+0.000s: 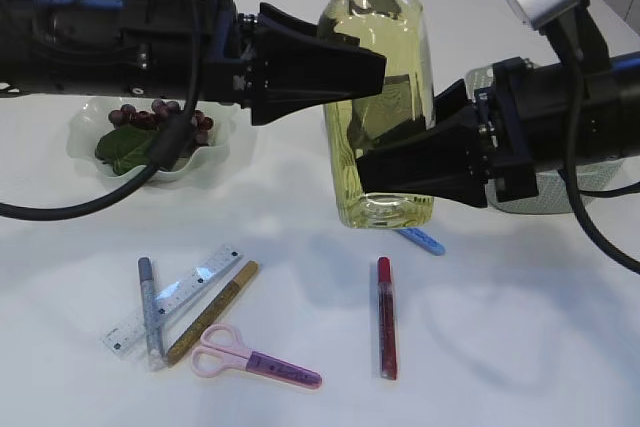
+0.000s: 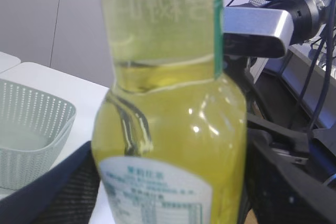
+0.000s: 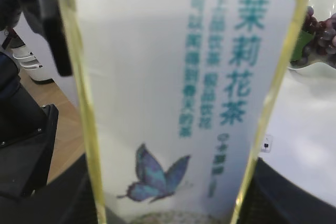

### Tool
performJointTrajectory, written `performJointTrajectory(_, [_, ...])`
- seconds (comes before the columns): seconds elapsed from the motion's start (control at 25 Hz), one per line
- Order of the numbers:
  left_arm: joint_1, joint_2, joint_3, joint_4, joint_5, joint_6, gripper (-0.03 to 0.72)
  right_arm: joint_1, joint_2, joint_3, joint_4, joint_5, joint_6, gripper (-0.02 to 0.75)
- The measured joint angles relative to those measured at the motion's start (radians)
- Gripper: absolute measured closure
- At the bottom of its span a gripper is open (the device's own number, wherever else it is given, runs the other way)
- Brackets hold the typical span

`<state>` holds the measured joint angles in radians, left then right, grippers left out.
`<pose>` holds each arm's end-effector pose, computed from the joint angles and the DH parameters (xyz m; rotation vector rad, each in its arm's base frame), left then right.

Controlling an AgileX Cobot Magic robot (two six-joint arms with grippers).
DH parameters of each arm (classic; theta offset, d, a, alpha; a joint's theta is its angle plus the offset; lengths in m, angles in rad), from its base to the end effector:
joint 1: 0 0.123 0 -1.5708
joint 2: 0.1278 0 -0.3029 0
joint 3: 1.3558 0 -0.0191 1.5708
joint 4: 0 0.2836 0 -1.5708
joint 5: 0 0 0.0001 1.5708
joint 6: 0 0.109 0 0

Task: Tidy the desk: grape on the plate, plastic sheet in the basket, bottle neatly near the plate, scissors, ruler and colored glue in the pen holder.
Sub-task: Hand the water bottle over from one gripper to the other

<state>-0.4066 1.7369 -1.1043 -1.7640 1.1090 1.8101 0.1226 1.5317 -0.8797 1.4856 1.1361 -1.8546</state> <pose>0.3215 -0.2427 0.2730 1.0097 1.5486 -1.3397 0.2964 0.1358 0.2574 -1.0915 1.6907 1.0549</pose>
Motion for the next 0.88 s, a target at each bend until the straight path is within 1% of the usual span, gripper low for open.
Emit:
performJointTrajectory(0.44, [-0.002, 0.000, -0.002, -0.007, 0.007, 0.002, 0.085, 0.020, 0.000, -0.012, 0.010, -0.010, -0.002, 0.277])
performJointTrajectory(0.72, [-0.002, 0.000, -0.002, -0.006, 0.030, 0.002, 0.095, 0.068, 0.000, -0.024, 0.035, -0.028, -0.002, 0.278])
performJointTrajectory(0.88, [-0.006, 0.000, -0.005, -0.007, 0.032, 0.002, 0.113, 0.075, 0.000, -0.044, 0.031, -0.028, -0.002, 0.278])
